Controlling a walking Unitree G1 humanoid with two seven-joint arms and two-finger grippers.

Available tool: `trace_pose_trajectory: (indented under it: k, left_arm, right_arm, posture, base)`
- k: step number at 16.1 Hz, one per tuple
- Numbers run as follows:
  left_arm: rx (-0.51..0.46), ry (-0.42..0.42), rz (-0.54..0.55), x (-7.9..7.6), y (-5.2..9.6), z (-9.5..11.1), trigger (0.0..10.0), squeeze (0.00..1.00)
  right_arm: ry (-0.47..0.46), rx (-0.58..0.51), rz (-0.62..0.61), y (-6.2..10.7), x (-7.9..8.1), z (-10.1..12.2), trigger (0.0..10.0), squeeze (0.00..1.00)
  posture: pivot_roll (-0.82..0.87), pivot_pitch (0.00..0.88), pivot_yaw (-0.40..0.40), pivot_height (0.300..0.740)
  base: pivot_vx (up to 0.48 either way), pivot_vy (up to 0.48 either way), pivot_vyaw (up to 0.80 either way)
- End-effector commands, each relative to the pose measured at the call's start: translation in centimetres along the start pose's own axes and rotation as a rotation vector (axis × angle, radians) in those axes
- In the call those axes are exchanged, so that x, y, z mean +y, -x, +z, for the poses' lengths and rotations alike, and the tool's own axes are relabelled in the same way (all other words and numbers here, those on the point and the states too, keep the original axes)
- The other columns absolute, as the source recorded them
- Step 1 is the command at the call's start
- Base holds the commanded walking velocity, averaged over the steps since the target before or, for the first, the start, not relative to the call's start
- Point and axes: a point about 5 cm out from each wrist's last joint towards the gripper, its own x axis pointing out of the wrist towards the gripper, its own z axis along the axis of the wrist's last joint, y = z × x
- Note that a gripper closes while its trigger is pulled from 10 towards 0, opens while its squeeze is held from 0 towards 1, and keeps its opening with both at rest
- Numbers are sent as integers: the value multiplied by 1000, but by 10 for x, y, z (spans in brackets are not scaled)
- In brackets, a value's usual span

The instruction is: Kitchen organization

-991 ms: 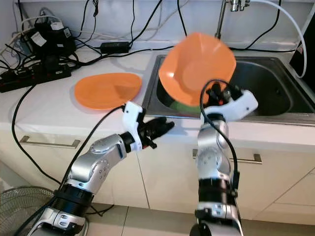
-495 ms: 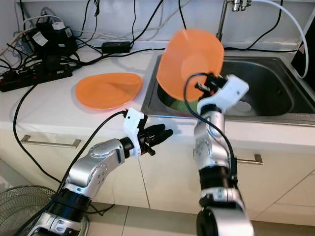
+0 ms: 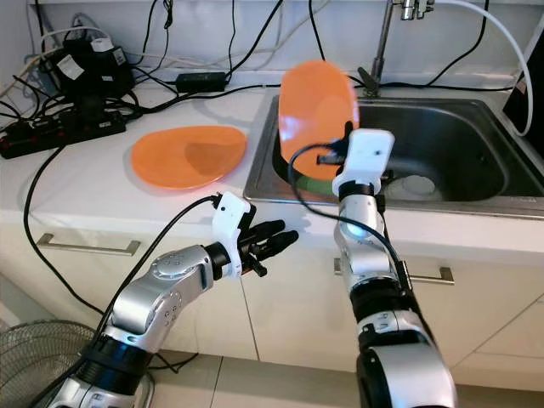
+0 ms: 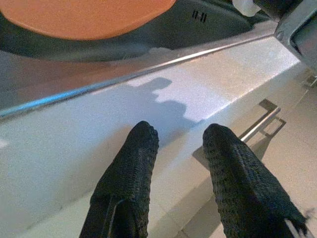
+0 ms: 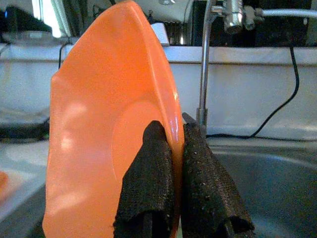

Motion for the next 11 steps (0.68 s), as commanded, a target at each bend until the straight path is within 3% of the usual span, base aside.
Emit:
trace_pose_trajectory:
  k: [1, 6, 11]
  left_arm:
    - [14, -11, 9, 0, 3, -1, 10000, 0]
    - [22, -21, 8, -3, 6, 0, 10000, 0]
    - [28, -29, 21, -3, 7, 1, 10000, 0]
  right_arm:
    - [54, -74, 21, -7, 6, 13, 10000, 0]
    - [209, -85, 42, -5, 5, 3, 10000, 0]
    - [259, -38, 62, 1, 8, -10, 10000, 0]
  posture:
    - [103, 1, 71, 740]
    - [108, 0, 73, 740]
    - [119, 0, 68, 740]
  base:
    - [0, 0, 0]
    - [0, 0, 0]
    - [0, 0, 0]
